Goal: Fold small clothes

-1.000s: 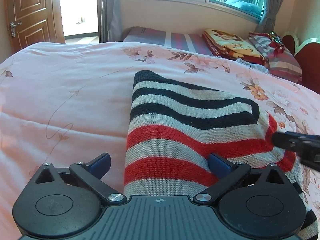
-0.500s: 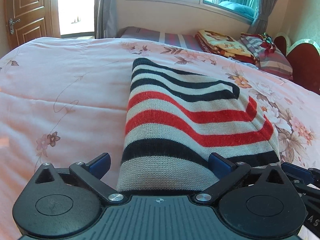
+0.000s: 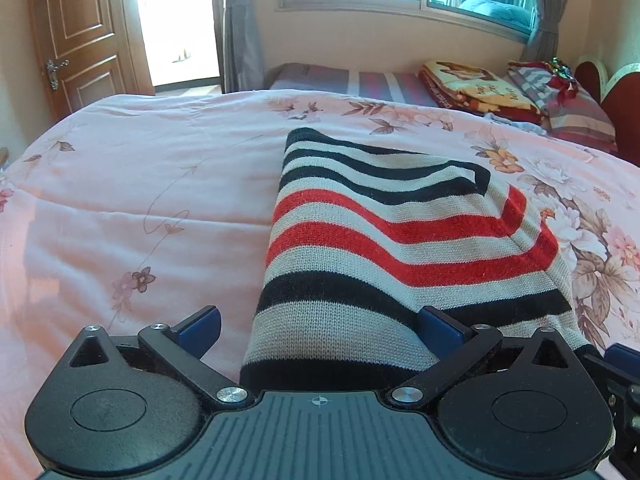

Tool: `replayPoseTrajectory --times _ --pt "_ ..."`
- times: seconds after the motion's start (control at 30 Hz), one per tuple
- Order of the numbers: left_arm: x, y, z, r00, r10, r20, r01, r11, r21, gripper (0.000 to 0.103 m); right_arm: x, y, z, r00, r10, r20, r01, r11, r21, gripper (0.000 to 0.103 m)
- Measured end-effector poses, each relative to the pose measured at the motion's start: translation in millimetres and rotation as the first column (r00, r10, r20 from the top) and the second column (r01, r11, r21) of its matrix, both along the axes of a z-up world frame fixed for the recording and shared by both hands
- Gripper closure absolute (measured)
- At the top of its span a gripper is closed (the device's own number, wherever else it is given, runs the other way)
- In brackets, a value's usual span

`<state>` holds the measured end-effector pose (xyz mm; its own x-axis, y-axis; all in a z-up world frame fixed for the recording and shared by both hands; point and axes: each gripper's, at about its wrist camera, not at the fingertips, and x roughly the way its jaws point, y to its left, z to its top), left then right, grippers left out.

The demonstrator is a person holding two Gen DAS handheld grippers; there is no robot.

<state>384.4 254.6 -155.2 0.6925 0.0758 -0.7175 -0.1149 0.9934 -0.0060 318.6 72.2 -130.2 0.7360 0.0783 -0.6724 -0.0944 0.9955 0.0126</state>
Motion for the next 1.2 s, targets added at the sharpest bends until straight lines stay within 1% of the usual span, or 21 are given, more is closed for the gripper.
replayPoseTrajectory --times 0.07,0.13,0.2,0.27,0.3,0.37,0.43,0.47,0.57,0.67,0.73,0.8,0.87,0.9,0.93,0.97,1.07,1.13,1.2 --pt "-5 -1 3 1.0 0.015 0.005 -0.015 1.0 0.0 0.0 -4 -4 -2 1.0 -0.01 -0.024 0.01 1.0 0.003 0.07" --pt "-12 -3 8 1.0 0.021 0.007 -0.021 1.0 0.017 0.0 -10 -10 0 0.999 -0.024 -0.031 0.025 0.999 0.047 0.07" --pt "-22 -5 15 1.0 0.026 0.014 -0.027 0.998 0.059 0.0 -19 -15 9 1.0 -0.029 -0.013 0.03 0.997 0.078 0.07" --pt "-34 -7 23 0.999 0.018 0.029 -0.02 0.995 0.096 0.0 -29 -18 20 1.0 -0.023 0.014 0.021 0.995 0.097 0.067" --pt "-40 -7 29 1.0 0.005 0.029 -0.008 0.995 0.098 0.0 -35 -19 25 1.0 -0.018 0.022 0.016 0.995 0.103 0.065" --pt "-50 -2 40 1.0 -0.011 0.011 0.011 0.998 0.067 0.0 -43 -20 32 1.0 0.002 0.024 -0.005 0.994 0.109 0.062" --pt "-62 2 49 1.0 -0.012 -0.004 0.013 0.999 0.04 0.0 -51 -20 39 1.0 0.022 0.018 -0.024 0.994 0.109 0.058" --pt "-68 3 54 1.0 -0.006 -0.005 0.007 0.999 0.039 0.0 -54 -20 42 0.999 0.032 0.013 -0.034 0.993 0.114 0.057" --pt "-88 5 69 1.0 0.027 0.001 -0.027 0.999 0.046 0.0 -66 -22 51 0.998 0.066 -0.004 -0.065 0.988 0.144 0.049" --pt "-112 3 84 0.999 0.033 0.004 -0.033 0.998 0.044 0.0 -79 -26 61 0.994 0.107 -0.024 -0.101 0.98 0.169 0.041" --pt "-130 1 93 0.999 0.045 0.011 -0.046 0.998 0.053 0.0 -89 -30 67 0.991 0.13 -0.045 -0.119 0.973 0.196 0.026" --pt "-153 -3 101 0.998 0.054 0.019 -0.055 0.997 0.06 0.0 -103 -36 75 0.984 0.166 -0.065 -0.146 0.958 0.246 0.024" --pt "-173 -6 109 0.998 0.058 0.015 -0.059 0.997 0.055 0.0 -120 -43 84 0.983 0.175 -0.061 -0.15 0.945 0.291 0.021" --pt "-184 -8 114 0.998 0.06 0.012 -0.061 0.997 0.052 0.0 -132 -47 91 0.984 0.168 -0.053 -0.144 0.942 0.304 0.017" --pt "-195 -10 117 0.998 0.061 0.009 -0.061 0.997 0.049 0.0 -141 -50 97 0.986 0.161 -0.043 -0.14 0.941 0.309 0.011" --pt "-207 -13 120 0.998 0.061 0.006 -0.061 0.997 0.048 0.0 -154 -53 105 0.988 0.153 -0.031 -0.137 0.944 0.302 0.01" --pt "-244 -18 129 0.996 0.084 0.017 -0.084 0.995 0.055 0.0 -186 -54 124 0.989 0.148 -0.013 -0.141 0.962 0.235 0.007" --pt "-270 -21 136 0.994 0.101 0.028 -0.103 0.993 0.049 0.0 -211 -53 136 0.987 0.154 0.042 -0.16 0.97 0.183 0.007" --pt "-296 -22 144 0.993 0.115 0.037 -0.116 0.993 0.037 0.0 -236 -53 147 0.984 0.142 0.106 -0.156 0.979 0.133 0.006"
